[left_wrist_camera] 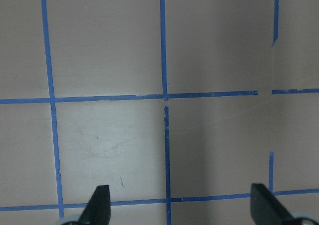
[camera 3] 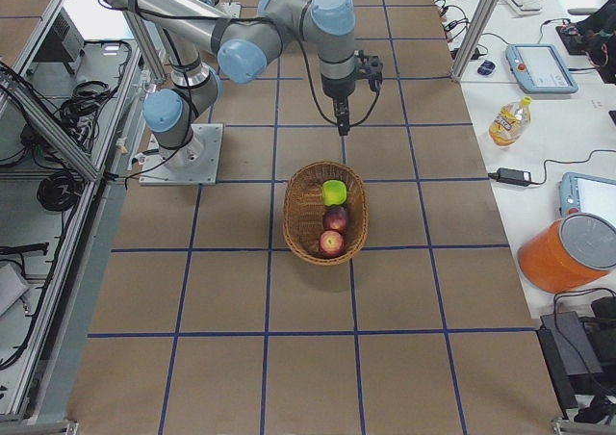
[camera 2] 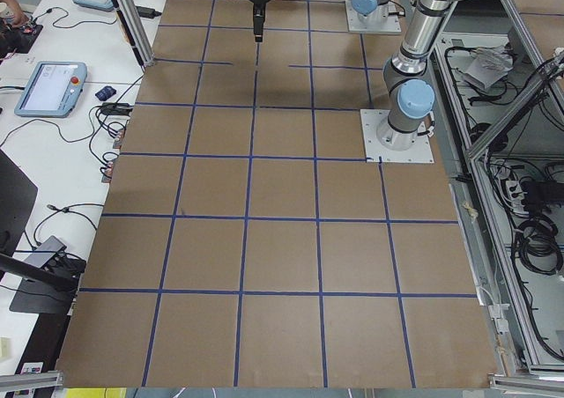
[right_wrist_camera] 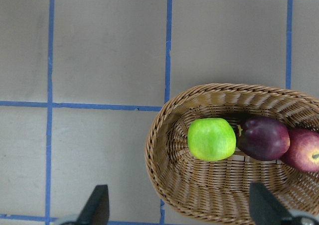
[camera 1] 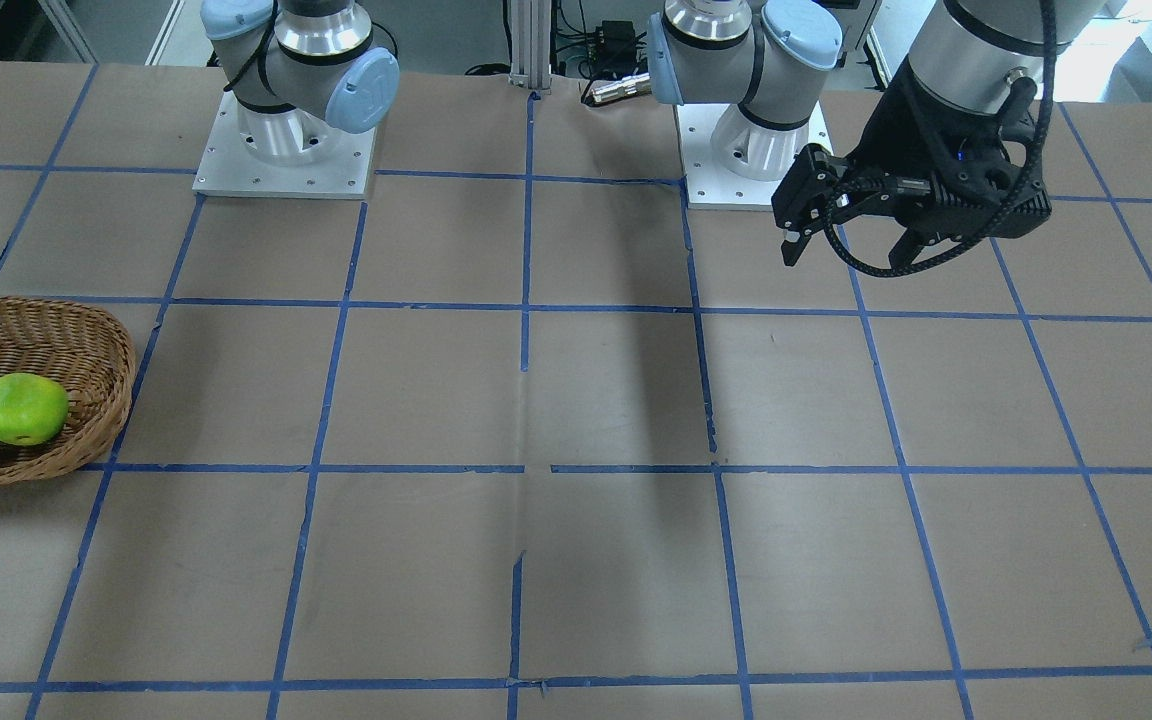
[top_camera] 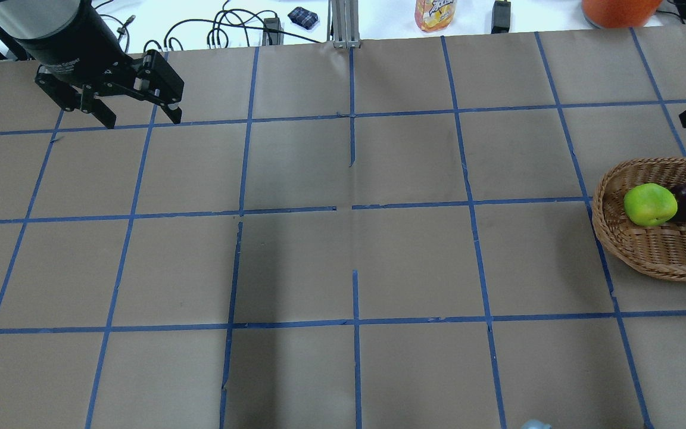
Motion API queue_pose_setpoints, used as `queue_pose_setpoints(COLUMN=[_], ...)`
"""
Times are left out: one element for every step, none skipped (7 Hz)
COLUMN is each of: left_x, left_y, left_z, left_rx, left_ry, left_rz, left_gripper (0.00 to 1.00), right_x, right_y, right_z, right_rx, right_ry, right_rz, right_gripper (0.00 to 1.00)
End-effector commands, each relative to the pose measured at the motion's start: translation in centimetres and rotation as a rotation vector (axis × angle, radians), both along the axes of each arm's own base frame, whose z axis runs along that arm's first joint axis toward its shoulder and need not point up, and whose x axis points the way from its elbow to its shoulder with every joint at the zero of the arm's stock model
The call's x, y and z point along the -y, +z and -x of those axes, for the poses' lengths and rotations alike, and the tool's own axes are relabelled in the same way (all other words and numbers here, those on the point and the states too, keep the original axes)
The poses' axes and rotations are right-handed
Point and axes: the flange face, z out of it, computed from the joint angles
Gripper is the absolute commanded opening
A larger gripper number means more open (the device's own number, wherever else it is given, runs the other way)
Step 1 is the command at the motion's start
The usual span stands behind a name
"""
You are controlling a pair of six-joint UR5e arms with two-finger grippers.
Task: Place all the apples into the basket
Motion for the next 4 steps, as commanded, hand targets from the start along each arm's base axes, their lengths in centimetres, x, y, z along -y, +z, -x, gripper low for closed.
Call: queue_pose_setpoints(left_x=[-0.3,-0.5,-0.4,-0.5], left_y=[0.1,-0.1,-0.2,-0.1], left_z=[0.0,0.1,0.1,0.1], left_rx=[0.005,-0.001,-0.003,-0.001], left_ry=[-0.002,-0.004,-0.004,-0.004], left_rz=[0.000,-0.003,-0.006,-0.004], left_gripper=[1.00,1.00,1.00,1.00], right_x=[0.5,1.2,1.2,1.2], right_y=[2.8,3.6,4.5,3.5], right_z=[-4.7,-11.0,-17.7,-23.4], right_rx=[0.009,0.014,0.038,0.045], right_ry=[-0.039,-0.031,-0.074,-0.093], right_rz=[-0.022,-0.013,-0.023,-0.053], right_gripper=[1.00,1.00,1.00,1.00])
